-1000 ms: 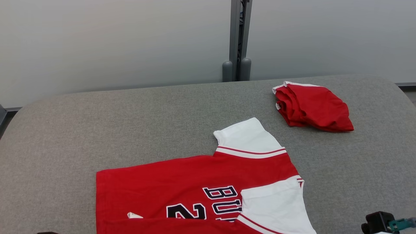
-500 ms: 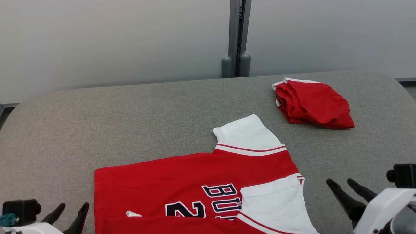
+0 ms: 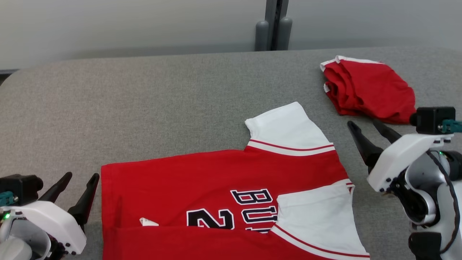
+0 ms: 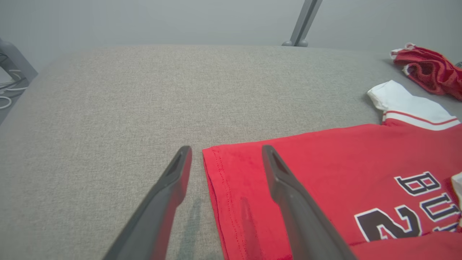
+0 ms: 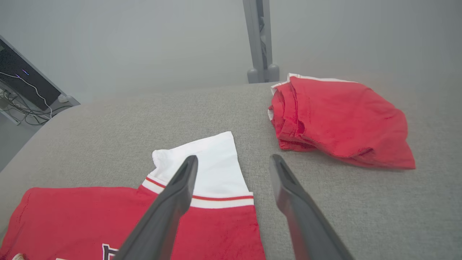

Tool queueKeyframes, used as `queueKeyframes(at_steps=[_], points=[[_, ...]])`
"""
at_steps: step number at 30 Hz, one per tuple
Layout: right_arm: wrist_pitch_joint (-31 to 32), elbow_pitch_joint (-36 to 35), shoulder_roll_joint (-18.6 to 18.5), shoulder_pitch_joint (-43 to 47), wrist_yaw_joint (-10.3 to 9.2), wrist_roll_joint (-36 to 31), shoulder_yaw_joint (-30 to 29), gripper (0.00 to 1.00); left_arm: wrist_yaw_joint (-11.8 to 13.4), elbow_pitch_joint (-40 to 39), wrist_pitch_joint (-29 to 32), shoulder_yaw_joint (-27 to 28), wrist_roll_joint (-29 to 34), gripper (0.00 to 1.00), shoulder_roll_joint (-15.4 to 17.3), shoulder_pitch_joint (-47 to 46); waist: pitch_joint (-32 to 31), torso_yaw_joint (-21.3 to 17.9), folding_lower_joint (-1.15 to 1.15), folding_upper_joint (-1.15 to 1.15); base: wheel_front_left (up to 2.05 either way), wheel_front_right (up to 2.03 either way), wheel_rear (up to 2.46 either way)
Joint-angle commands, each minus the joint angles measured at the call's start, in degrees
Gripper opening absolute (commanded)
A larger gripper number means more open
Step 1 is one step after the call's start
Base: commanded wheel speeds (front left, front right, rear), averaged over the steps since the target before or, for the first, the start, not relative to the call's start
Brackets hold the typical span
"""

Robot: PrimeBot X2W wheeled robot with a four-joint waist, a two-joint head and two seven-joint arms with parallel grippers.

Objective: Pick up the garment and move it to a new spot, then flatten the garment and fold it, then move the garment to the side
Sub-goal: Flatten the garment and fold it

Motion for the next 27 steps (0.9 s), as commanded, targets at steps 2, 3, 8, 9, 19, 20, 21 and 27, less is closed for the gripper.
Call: queueKeyframes(at_steps=[2,3,8,9,19,20,21,27], points=[[-1.55,3.50,-0.14,-4.68,0.02,-1.33,0.56,1.00,-1.96,2.87,0.69,0.06,0.91,1.00,-1.68,-3.44,3.61,1.89,0.00,0.00,0.00,0.00,0.00],[-1.88,4.97,-0.15,-6.18,0.02,-1.94,0.93,1.00,-2.58,4.07,1.05,-0.09,1.01,1.00,-2.23,-4.32,4.23,2.13,0.00,0.00,0.00,0.00,0.00],[-4.05,12.43,0.00,-13.43,0.02,-3.87,2.75,1.00,-5.09,9.54,3.28,-1.09,1.94,1.00,-4.82,-8.46,6.97,2.91,0.00,0.00,0.00,0.00,0.00],[-4.26,14.20,0.03,-14.75,0.02,-4.08,3.01,1.00,-5.64,10.43,3.40,-1.23,2.06,1.00,-5.33,-9.17,7.37,3.11,0.00,0.00,0.00,0.00,0.00],[-4.57,30.12,-0.05,-27.39,0.02,-4.20,4.83,1.00,-10.47,16.86,3.94,-2.22,4.00,1.00,-8.42,-14.36,11.49,4.86,0.00,0.00,0.00,0.00,0.00],[-4.41,31.68,-0.03,-28.45,0.02,-4.35,4.66,1.00,-10.98,17.34,3.97,-2.33,4.10,1.00,-8.70,-14.87,11.88,5.05,0.00,0.00,0.00,0.00,0.00],[-4.21,33.24,0.05,-29.42,0.02,-4.52,4.44,1.00,-11.39,17.91,4.05,-2.39,4.06,1.00,-8.94,-15.30,12.15,5.20,0.00,0.00,0.00,0.00,0.00],[-3.35,40.63,0.53,-33.77,0.02,-4.64,4.21,1.00,-13.44,20.96,4.27,-3.00,4.58,1.00,-10.38,-17.08,13.07,5.91,0.00,0.00,0.00,0.00,0.00]])
